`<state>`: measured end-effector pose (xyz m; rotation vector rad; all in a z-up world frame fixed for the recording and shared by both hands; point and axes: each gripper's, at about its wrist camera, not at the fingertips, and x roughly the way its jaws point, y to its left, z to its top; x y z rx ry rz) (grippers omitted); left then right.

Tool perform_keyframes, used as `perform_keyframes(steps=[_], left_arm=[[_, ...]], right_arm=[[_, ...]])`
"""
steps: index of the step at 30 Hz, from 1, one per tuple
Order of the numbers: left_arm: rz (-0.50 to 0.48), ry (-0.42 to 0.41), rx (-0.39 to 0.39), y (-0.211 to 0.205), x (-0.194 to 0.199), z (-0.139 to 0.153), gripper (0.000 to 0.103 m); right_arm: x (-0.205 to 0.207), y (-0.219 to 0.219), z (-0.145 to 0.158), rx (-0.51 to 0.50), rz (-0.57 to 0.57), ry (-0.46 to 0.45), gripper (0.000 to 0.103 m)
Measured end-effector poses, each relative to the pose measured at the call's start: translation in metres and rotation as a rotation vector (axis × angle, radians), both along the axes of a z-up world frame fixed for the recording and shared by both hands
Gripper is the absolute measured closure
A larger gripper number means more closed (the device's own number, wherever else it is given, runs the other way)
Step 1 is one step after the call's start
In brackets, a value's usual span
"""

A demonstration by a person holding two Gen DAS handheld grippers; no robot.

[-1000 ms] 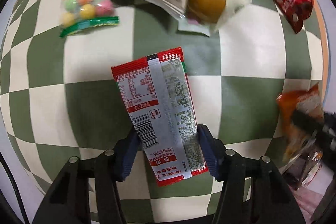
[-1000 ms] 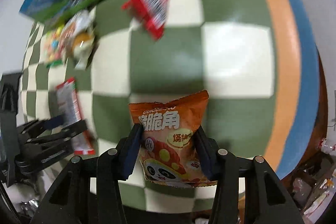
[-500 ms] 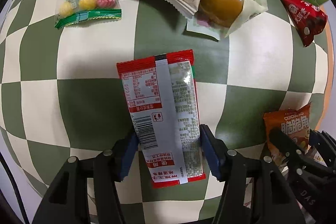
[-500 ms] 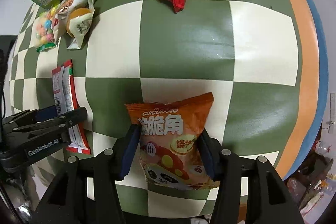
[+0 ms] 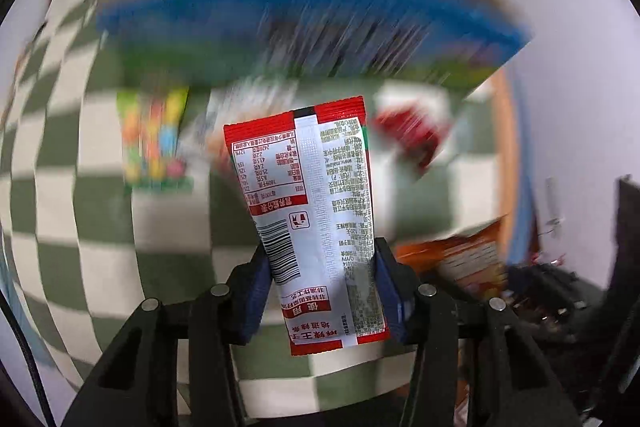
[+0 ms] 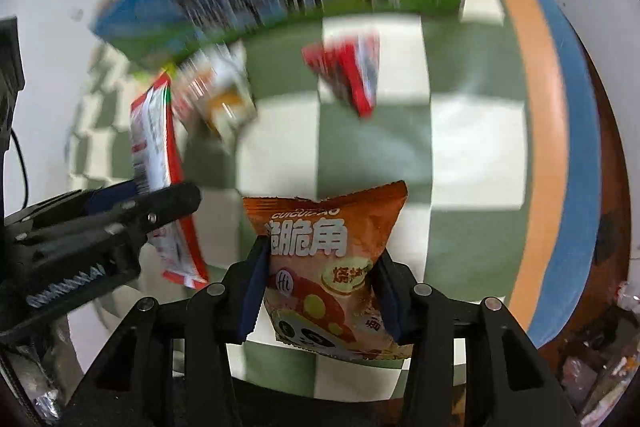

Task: Organize snacks
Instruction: 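Grasp the red-white stick pack with the left tool while the right tool grasps the orange chip bag, then lower both held packs into the cardboard box and open both tools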

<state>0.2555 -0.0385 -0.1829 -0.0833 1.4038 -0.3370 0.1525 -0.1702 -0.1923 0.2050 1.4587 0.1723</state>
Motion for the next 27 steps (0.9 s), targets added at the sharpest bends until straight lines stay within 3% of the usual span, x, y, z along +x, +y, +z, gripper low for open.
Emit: perform_keyframes(steps=[5, 10, 13, 18, 27], left_arm=[[-0.02, -0.106, -0.084, -0.013, 0.058, 0.079, 0.058], [-0.023, -0.17, -0.062, -0.036, 0.125, 0.113, 0.057], [-0.015, -0.142, -0.048, -0.051, 0.163, 0.109, 0.057], [-0.018, -0.012, -0.053, -0.074, 0.205, 0.074, 0.057], [0.031, 0.219, -0.104, -0.075, 0.229, 0.006, 0.057]], right_arm=[[0.042, -0.015, 0.078, 0.02, -0.009, -0.159, 0.052], [0.107, -0.031, 0.136, -0.033, -0.018, -0.318, 0.052], [0.152, -0.041, 0.144, -0.059, -0.018, -0.333, 0.052], [0.209, -0.045, 0.124, -0.079, 0.006, -0.264, 0.052], [0.246, -0.054, 0.075, -0.072, 0.045, -0.094, 0.05]])
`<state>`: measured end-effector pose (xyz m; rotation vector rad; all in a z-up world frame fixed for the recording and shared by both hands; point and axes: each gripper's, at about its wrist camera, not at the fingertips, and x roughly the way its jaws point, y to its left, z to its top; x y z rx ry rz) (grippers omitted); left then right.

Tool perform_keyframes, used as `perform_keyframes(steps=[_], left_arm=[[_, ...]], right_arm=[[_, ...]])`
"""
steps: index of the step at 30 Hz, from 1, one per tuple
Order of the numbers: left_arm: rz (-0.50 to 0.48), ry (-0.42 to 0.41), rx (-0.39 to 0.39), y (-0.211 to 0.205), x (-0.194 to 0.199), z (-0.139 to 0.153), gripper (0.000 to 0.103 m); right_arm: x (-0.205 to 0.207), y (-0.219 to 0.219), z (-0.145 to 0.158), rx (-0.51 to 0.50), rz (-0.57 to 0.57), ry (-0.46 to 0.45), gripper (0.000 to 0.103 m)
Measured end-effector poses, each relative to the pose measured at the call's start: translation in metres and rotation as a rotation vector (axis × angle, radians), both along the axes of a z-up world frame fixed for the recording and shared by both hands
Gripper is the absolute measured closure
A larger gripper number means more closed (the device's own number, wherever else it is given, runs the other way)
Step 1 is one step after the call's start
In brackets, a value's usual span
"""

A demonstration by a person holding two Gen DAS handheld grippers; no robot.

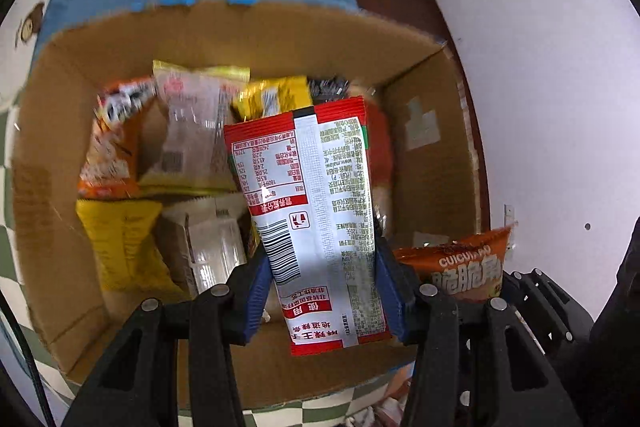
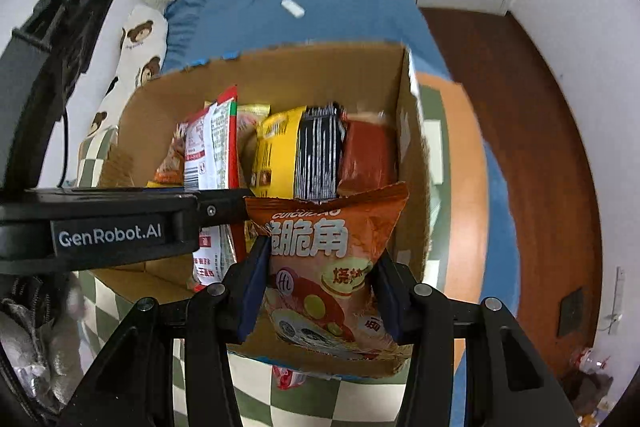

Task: Organize snacks
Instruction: 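Lower both held packs into the cardboard box and open both tools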

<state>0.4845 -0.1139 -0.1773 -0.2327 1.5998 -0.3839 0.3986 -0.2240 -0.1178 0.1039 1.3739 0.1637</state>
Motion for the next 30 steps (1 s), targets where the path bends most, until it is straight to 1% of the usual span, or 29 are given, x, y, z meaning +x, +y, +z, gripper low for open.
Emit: perform_keyframes(steps=[1, 3, 4, 5, 6, 7, 8, 13, 16, 17, 20, 23, 25, 30], left_arm=[[0.0, 0.014, 0.0, 0.0, -0.001, -0.006, 0.057], [-0.004, 0.043, -0.003, 0.0, -0.002, -0.017, 0.054], [-0.005, 0.049, 0.004, 0.0, -0.003, -0.021, 0.045], [-0.004, 0.044, 0.009, -0.001, -0.005, -0.024, 0.033], [-0.003, 0.039, 0.018, -0.001, -0.006, -0.024, 0.028], [-0.003, 0.034, 0.026, -0.002, -0.006, -0.024, 0.017], [-0.003, 0.027, 0.028, -0.002, -0.007, -0.024, 0.014], [0.006, 0.002, 0.041, 0.007, -0.011, -0.016, 0.013], [0.009, -0.024, 0.055, 0.016, -0.017, -0.009, 0.013], [0.011, -0.039, 0.065, 0.018, -0.018, -0.002, 0.013], [0.022, -0.107, 0.115, 0.027, -0.018, 0.014, 0.013], [0.033, -0.192, 0.184, 0.041, -0.024, 0.024, 0.013], [0.04, -0.232, 0.22, 0.048, -0.029, 0.029, 0.013], [0.063, -0.309, 0.274, 0.071, -0.048, 0.039, 0.013]], right_arm=[[0.002, 0.0, -0.007, 0.01, 0.0, 0.024, 0.05], [0.005, -0.006, -0.015, 0.035, -0.009, 0.059, 0.036], [0.006, -0.006, -0.018, 0.036, -0.006, 0.071, 0.021], [0.007, -0.006, -0.021, 0.027, -0.004, 0.078, 0.014], [0.007, -0.007, -0.022, 0.016, -0.003, 0.08, 0.013], [0.008, -0.005, -0.023, 0.012, 0.001, 0.085, 0.013], [0.008, -0.005, -0.025, 0.006, 0.001, 0.091, 0.01], [0.003, -0.002, -0.028, 0.001, -0.001, 0.089, 0.009], [-0.003, -0.004, -0.021, -0.001, -0.013, 0.079, 0.008], [-0.004, -0.004, -0.02, 0.001, -0.018, 0.076, 0.008], [-0.007, -0.004, -0.015, -0.003, -0.036, 0.06, 0.008], [-0.011, -0.001, -0.012, -0.009, -0.045, 0.043, 0.008], [-0.014, 0.001, -0.011, -0.016, -0.054, 0.027, 0.008], [-0.024, 0.009, -0.008, -0.052, -0.067, -0.028, 0.008]])
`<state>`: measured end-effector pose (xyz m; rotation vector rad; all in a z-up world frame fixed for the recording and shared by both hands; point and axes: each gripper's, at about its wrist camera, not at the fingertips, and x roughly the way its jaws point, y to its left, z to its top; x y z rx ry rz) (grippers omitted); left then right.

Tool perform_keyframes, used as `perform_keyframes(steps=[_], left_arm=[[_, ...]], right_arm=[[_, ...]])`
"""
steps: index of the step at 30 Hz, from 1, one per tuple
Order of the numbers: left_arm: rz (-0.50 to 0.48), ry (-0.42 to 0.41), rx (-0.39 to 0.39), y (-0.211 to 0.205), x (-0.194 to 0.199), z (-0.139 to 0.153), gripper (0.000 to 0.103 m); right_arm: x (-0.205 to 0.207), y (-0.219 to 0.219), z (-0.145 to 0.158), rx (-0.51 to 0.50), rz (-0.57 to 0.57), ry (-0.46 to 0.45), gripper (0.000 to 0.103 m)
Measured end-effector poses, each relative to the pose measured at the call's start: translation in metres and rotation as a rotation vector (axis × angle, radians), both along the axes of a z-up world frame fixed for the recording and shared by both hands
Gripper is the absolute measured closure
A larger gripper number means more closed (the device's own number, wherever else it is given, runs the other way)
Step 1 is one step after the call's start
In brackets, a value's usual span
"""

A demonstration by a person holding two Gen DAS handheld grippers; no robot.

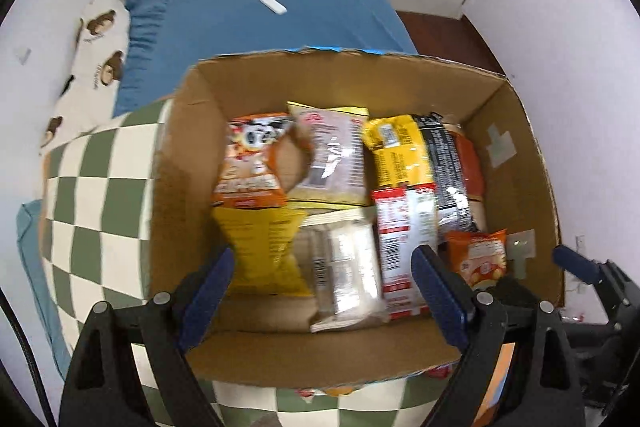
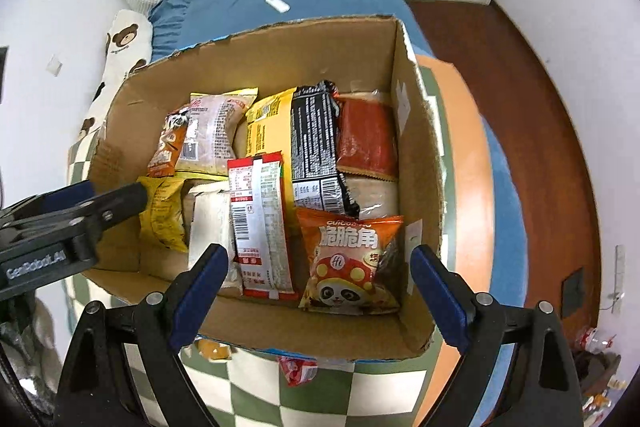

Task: Organize snacks
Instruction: 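Lower both held packs into the cardboard box and open both tools, then grasp the colorful candy-ball bag with the left tool while the right tool grasps the oat cookie pack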

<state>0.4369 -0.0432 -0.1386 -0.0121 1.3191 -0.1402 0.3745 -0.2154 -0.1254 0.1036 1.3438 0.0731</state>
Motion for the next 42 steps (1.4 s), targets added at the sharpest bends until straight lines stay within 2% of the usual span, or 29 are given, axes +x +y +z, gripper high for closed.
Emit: perform_keyframes(steps=[5, 9, 17, 23, 28, 31, 33, 34, 35, 36, 38, 40, 42], left_arm=[[0.013, -0.07, 0.049, 0.009, -0.019, 0.004, 0.013], [0.022, -0.119, 0.059, 0.015, -0.033, 0.013, 0.013], [0.032, -0.278, 0.097, 0.021, -0.072, 0.051, 0.013], [0.03, -0.333, 0.077, 0.023, -0.093, 0.075, 0.013], [0.066, -0.317, 0.016, 0.039, -0.106, 0.083, 0.013], [0.097, -0.295, 0.025, 0.055, -0.117, 0.072, 0.013], [0.112, -0.256, 0.069, 0.07, -0.126, 0.052, 0.013], [0.124, -0.222, 0.098, 0.079, -0.131, 0.037, 0.013], [0.132, -0.187, 0.107, 0.086, -0.135, 0.024, 0.013], [0.14, -0.153, 0.111, 0.093, -0.138, 0.013, 0.013], [0.155, -0.091, 0.128, 0.105, -0.143, -0.013, 0.013], [0.148, -0.045, 0.168, 0.111, -0.146, -0.037, 0.013], [0.14, -0.011, 0.193, 0.114, -0.146, -0.058, 0.013]], right_arm=[[-0.013, 0.005, 0.003, -0.009, -0.017, -0.044, 0.008], [-0.023, 0.009, 0.011, -0.033, -0.015, -0.092, 0.008], [-0.052, 0.016, 0.053, -0.067, -0.027, -0.234, 0.008], [-0.076, 0.02, 0.085, -0.05, -0.031, -0.307, 0.008], [-0.094, 0.021, 0.101, 0.02, -0.039, -0.324, 0.008], [-0.103, 0.027, 0.092, 0.068, -0.015, -0.294, 0.008], [-0.109, 0.037, 0.073, 0.093, 0.015, -0.26, 0.009], [-0.11, 0.041, 0.063, 0.105, 0.028, -0.242, 0.015], [-0.111, 0.048, 0.05, 0.122, 0.047, -0.212, 0.029], [-0.111, 0.055, 0.032, 0.144, 0.062, -0.167, 0.034], [-0.112, 0.062, 0.005, 0.146, 0.044, -0.118, 0.035], [-0.114, 0.062, -0.013, 0.107, 0.007, -0.107, 0.035], [-0.115, 0.056, -0.027, 0.126, -0.041, -0.083, 0.035]])
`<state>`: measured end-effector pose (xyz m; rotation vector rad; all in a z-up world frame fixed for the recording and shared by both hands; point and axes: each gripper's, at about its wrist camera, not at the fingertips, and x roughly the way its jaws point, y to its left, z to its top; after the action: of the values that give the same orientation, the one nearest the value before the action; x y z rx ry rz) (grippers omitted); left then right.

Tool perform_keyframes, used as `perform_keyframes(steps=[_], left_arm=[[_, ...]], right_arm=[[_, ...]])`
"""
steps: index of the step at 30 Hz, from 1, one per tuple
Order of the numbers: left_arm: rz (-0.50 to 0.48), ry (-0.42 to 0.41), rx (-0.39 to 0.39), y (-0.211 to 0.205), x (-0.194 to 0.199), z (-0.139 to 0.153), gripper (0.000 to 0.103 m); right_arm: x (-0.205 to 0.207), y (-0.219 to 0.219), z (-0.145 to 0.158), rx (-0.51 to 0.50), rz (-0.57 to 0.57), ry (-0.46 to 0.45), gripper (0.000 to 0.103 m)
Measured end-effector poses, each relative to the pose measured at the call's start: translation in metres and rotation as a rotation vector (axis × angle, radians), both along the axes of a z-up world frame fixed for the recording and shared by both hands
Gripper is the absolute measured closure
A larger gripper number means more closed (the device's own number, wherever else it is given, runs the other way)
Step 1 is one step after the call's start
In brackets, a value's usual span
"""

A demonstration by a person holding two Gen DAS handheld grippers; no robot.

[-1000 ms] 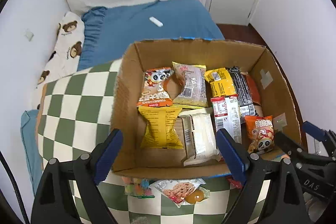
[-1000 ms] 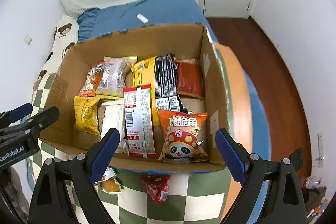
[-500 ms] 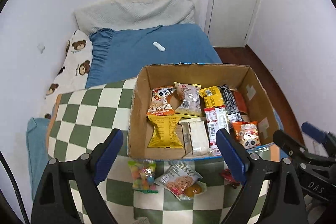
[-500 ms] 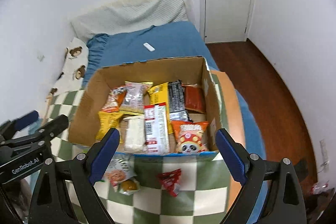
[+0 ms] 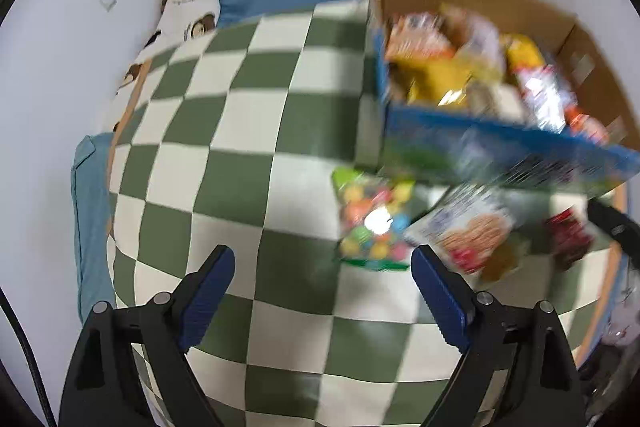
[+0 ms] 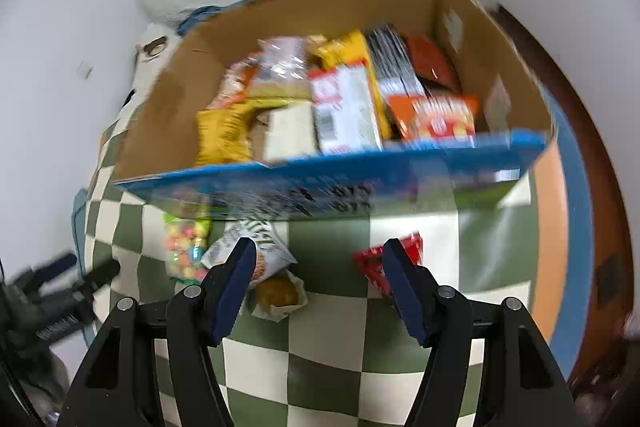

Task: Organize snacks
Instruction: 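Grasp the colorful candy-ball bag with the left tool while the right tool grasps the oat cookie pack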

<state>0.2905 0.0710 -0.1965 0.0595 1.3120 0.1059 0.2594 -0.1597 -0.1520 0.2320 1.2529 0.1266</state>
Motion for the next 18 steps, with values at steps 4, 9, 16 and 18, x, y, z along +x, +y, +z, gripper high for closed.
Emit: perform_keyframes(steps=[4, 9, 16, 18], left_arm=[[-0.011, 0.081, -0.023, -0.001, 0.013, -0.035, 0.013], [-0.047, 0.174, -0.087, -0.018, 0.041, -0.075, 0.013], [-0.048, 0.17, -0.109, -0.016, 0.037, -0.097, 0.048], [-0.047, 0.169, -0.09, -0.01, 0.024, -0.097, 0.048]], right_arm=[[-0.002, -0.002, -0.022, 0.088, -0.036, 0.049, 0.035], [-0.001, 0.019, -0.034, 0.12, -0.031, 0.076, 0.035], [0.012, 0.048, -0.066, 0.232, -0.118, 0.167, 0.034], [0.017, 0.063, -0.078, 0.223, -0.128, 0.195, 0.034]])
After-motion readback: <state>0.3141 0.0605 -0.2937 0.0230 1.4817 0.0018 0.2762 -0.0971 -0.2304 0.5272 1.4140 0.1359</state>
